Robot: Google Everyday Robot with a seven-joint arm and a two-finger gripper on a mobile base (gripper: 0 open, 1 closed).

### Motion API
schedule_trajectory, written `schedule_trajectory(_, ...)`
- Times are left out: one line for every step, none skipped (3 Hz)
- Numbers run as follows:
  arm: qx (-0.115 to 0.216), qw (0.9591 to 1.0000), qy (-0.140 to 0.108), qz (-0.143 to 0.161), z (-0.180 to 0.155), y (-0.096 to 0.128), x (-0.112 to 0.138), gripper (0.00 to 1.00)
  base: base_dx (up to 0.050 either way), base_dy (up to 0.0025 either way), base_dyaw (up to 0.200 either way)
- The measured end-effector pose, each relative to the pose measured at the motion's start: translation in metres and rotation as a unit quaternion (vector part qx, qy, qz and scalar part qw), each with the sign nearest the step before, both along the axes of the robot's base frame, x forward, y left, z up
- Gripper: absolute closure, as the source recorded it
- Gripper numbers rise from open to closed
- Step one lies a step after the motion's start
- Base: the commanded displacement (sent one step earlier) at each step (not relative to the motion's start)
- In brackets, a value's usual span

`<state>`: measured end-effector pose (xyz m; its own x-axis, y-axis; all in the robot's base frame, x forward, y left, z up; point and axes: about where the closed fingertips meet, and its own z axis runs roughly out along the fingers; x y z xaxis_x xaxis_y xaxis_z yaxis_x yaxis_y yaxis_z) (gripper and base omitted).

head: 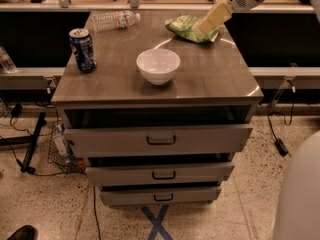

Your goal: Move green jalapeno chip bag near water bottle

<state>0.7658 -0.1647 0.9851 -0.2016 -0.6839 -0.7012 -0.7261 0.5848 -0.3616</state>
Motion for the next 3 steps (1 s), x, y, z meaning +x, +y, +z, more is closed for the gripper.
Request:
schedule_trajectory(0.044,0.9987,0.003,-0.028,-0.025,0.013,0.042,0.0,0.0,0.0,0.0)
schedule_trajectory(0.062,0.9961,-0.007,-0.063,-0.051,0.013,0.081,0.0,0.0,0.0,0.0)
schedule_trajectory(0.059,0.9921,-0.018,-0.109,-0.085,-0.007,0.118,0.0,0.0,0.0,0.0)
